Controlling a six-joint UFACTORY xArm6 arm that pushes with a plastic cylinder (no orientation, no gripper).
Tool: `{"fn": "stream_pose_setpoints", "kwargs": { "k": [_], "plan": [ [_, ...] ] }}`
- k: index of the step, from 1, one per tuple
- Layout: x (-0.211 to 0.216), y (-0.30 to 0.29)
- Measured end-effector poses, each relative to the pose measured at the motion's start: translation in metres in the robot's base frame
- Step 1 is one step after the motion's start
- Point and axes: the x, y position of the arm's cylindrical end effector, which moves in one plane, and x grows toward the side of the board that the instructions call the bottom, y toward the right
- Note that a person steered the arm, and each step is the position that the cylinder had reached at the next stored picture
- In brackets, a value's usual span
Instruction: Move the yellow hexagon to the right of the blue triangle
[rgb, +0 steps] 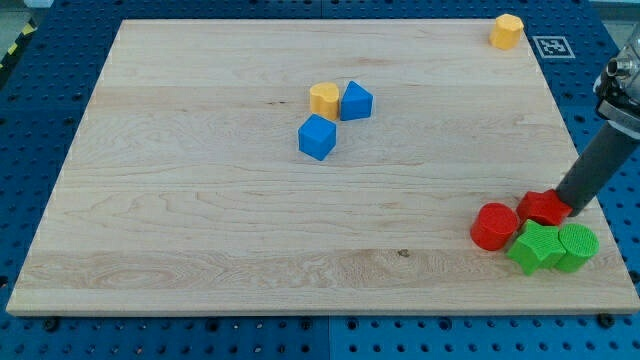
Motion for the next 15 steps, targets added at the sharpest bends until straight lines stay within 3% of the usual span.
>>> {"fn": "stream_pose_setpoints", "kwargs": {
  "k": [2, 3, 5, 6, 7, 9, 12, 15],
  "plan": [
    [0.0, -0.005],
    [-0.032, -0.017],
    [-0.155, 0.014],
    [-0.194, 0.089],
    [-0.213, 0.094],
    [-0.328, 0.077],
    [-0.328, -0.008],
    [-0.325, 0.039]
  ]
}}
